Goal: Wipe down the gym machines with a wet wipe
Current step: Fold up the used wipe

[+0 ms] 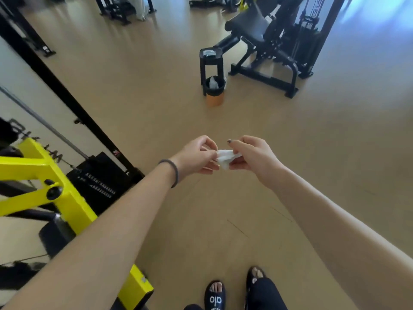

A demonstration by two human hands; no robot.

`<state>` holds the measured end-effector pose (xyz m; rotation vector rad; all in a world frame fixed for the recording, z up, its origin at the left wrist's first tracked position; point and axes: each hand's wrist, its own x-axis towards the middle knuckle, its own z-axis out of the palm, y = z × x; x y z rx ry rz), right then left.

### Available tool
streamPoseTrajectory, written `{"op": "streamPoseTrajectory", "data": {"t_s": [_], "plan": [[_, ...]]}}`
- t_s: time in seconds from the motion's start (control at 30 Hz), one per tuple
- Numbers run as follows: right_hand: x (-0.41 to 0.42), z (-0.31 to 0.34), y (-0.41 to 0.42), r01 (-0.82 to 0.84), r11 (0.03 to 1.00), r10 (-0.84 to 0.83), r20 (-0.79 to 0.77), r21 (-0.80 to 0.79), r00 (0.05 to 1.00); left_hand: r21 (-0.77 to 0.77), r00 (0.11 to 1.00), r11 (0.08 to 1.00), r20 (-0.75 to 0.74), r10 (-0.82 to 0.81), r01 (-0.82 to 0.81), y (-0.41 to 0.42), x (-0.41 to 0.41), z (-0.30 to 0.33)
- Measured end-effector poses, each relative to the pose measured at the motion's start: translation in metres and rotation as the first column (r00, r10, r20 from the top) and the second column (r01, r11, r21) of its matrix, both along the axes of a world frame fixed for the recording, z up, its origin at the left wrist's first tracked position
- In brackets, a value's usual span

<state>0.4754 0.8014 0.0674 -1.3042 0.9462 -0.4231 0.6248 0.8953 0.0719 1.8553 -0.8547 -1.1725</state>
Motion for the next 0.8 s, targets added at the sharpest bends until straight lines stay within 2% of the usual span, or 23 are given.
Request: {"op": "streamPoseTrajectory", "data": {"t_s": [0.13, 0.43, 0.6, 0.8], "plan": [[0.012, -0.004, -0.068, -0.036, 0.997, 0.03, 0.087, 0.074, 0.996, -0.034, 0.993, 0.999, -0.119, 0.01, -0.014, -0.066, 0.012, -0.003], [0.028, 0.001, -0.239, -0.291, 0.945, 0.28, 0.086, 0.15, 0.956, -0.065, 0.998, 0.995, -0.013, 0.069, -0.07, -0.23, 0.03, 0.008], [0.074, 0.003, -0.311, -0.239, 0.964, 0.234, 0.056, 0.118, 0.971, -0.095, 0.994, 0.99, 0.034, 0.103, -0.099, -0.302, 0.067, 0.004], [0.16, -0.008, -0.402, -0.167, 0.982, 0.166, 0.025, 0.083, 0.986, -0.11, 0.991, 0.991, 0.099, 0.089, -0.078, -0.393, 0.156, -0.012]]}}
